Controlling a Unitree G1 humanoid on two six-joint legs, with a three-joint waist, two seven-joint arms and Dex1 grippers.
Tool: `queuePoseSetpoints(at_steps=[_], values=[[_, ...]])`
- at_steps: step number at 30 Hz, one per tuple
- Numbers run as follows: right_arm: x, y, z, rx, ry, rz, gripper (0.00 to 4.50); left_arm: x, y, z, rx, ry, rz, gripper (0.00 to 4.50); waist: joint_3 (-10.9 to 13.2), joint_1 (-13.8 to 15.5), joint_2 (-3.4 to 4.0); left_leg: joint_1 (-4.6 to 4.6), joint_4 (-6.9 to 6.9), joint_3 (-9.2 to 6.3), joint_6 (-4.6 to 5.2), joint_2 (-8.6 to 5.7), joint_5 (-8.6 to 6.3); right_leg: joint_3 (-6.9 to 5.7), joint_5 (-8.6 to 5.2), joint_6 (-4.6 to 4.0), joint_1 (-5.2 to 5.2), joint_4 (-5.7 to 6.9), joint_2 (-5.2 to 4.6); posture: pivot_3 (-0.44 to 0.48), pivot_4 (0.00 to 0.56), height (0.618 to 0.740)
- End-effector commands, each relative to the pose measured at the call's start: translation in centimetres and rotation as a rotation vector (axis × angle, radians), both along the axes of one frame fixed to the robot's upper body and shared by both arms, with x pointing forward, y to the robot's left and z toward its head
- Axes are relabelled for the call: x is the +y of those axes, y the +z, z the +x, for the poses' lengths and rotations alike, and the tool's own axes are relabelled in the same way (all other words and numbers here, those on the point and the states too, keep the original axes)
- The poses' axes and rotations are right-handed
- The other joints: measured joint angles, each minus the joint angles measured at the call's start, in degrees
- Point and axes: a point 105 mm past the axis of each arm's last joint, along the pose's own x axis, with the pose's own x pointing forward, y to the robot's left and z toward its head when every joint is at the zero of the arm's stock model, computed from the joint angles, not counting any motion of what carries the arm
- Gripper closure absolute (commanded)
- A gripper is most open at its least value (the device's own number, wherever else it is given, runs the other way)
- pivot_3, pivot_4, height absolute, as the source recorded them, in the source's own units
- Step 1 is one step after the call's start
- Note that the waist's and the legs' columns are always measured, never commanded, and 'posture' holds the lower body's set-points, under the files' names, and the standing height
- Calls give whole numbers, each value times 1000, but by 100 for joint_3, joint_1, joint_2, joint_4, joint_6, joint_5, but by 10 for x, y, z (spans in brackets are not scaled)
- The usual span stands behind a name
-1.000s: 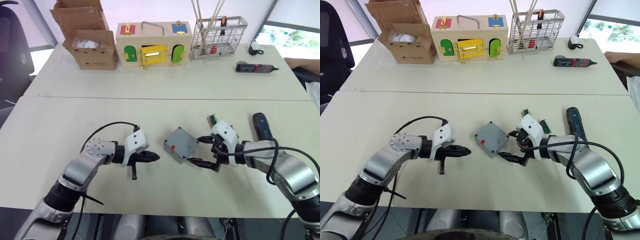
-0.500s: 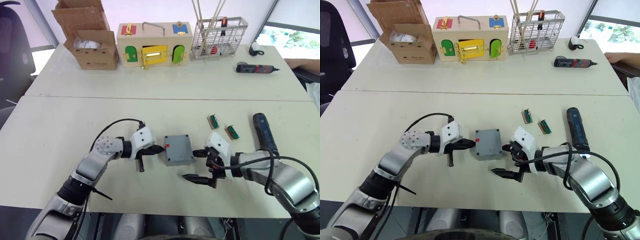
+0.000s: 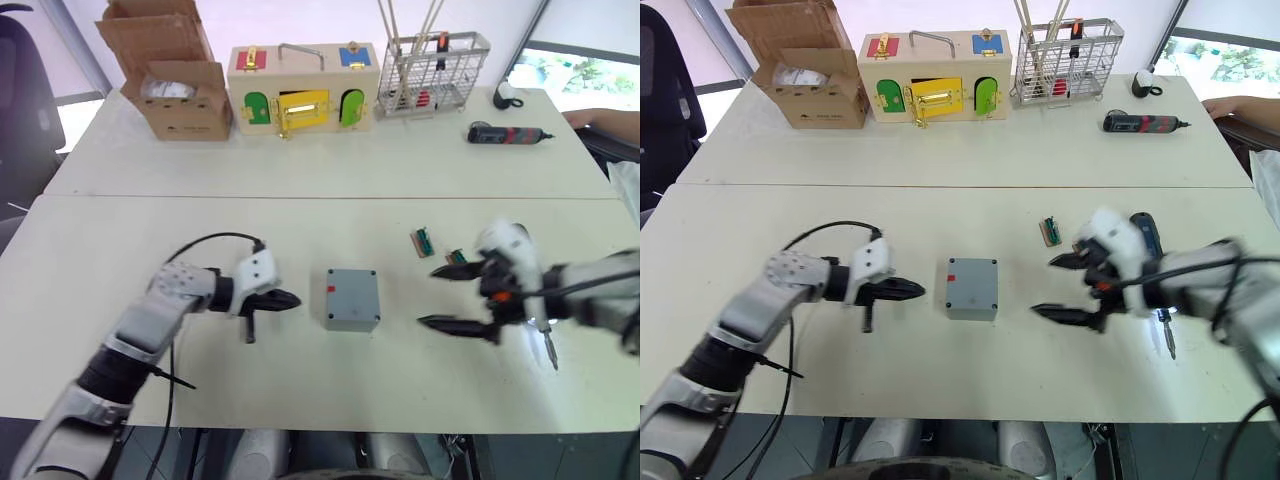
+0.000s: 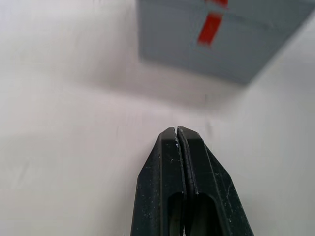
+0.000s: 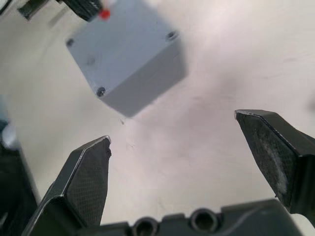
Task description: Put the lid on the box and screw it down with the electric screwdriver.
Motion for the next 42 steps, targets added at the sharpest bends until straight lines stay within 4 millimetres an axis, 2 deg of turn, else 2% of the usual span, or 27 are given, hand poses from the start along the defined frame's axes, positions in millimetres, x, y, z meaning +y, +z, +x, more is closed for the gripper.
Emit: queuePoseSetpoints(at_steps=[1, 2, 4, 8, 13, 17, 20, 22, 25, 28, 32, 35, 40, 42], values=[[-23, 23, 17, 7, -143, 47, 5, -9, 59, 10, -105, -22, -145, 4500, 1, 32, -1, 0, 3, 0, 1, 0, 0, -1, 0, 0, 2, -3, -3, 0, 150, 740], [-36, 28, 26, 31, -249, 59, 5, -15, 78, 10, -131, -34, -189, 4500, 2, 32, -1, -1, 11, 0, 4, -1, -2, -5, 0, 0, 11, -7, -5, 0, 150, 740], [-55, 34, 38, 64, -389, 61, 5, -26, 96, -1, -153, -98, -209, 4500, 3, 29, -3, -8, 22, 3, 9, -10, -5, -3, 1, 0, 9, -8, -15, 0, 150, 740], [-102, 34, 46, 149, -648, 10, 5, -46, 105, -26, -152, -240, -230, 4500, 0, -1, 2, -11, -1, 22, -7, -13, 1, 4, 1, 1, -10, -19, -21, 0, 150, 740], [-127, 23, 38, 284, -761, -31, 5, -67, 105, -49, -140, -336, -277, 4500, 1, -19, 4, -26, -11, 39, -7, -7, 1, 10, 0, 2, -39, -18, -18, 0, 150, 740], [-121, 25, 40, 275, -723, -38, 5, -72, 103, -53, -134, -332, -295, 4500, 2, -23, 5, -26, 6, 41, -3, -5, -1, 14, 0, 2, -35, -9, -15, 0, 150, 740], [-96, 35, 45, 172, -539, -35, 5, -61, 87, -42, -142, -275, -219, 4500, 1, -21, 9, -22, 14, 42, 20, -5, -13, 14, 0, 2, -35, 3, -12, 0, 150, 740], [-87, 29, 47, 88, -450, -98, 5, -55, 83, -35, -143, -235, -199, 4500, 1, -10, 9, -19, 11, 41, 20, -4, -14, 13, 0, 2, -34, 5, -8, 0, 150, 740], [-74, 12, 49, 6, -391, -75, 5, -48, 80, -27, -149, -196, -187, 4500, 0, 25, 3, -18, 14, 36, 19, -2, -14, 10, 1, 2, -28, 4, -7, 0, 150, 740], [-72, -3, 48, -35, -399, -64, 5, -46, 81, -25, -140, -187, -193, 4500, 0, 68, 3, -21, 21, 34, 18, -6, -12, 11, 1, 3, -23, 3, -11, 0, 150, 740], [-69, -20, 57, -127, -453, 1, 5, -46, 82, -23, -132, -183, -202, 4500, 0, 19, 3, -20, 23, 37, -8, -8, 2, 13, 2, 4, -24, 4, -11, 0, 150, 740], [-65, -29, 60, -177, -484, 52, 724, -45, 77, -24, -117, -187, -193, 4500, 0, 7, 4, -17, 20, 36, -10, -5, 4, 14, 1, 4, -24, 8, -7, 0, 150, 740], [-60, -42, 63, -209, -505, 109, 2309, -47, 73, -25, -109, -187, -190, 4500, 0, 5, 4, -16, 19, 38, -10, -4, 4, 15, 1, 4, -28, 12, -6, 0, 150, 740], [-59, -47, 63, -217, -515, 125, 2309, -46, 71, -26, -99, -188, -181, 4500, -1, 16, 4, -16, 20, 38, -10, -5, 4, 15, 2, 4, -26, 11, -6, 0, 150, 740]])
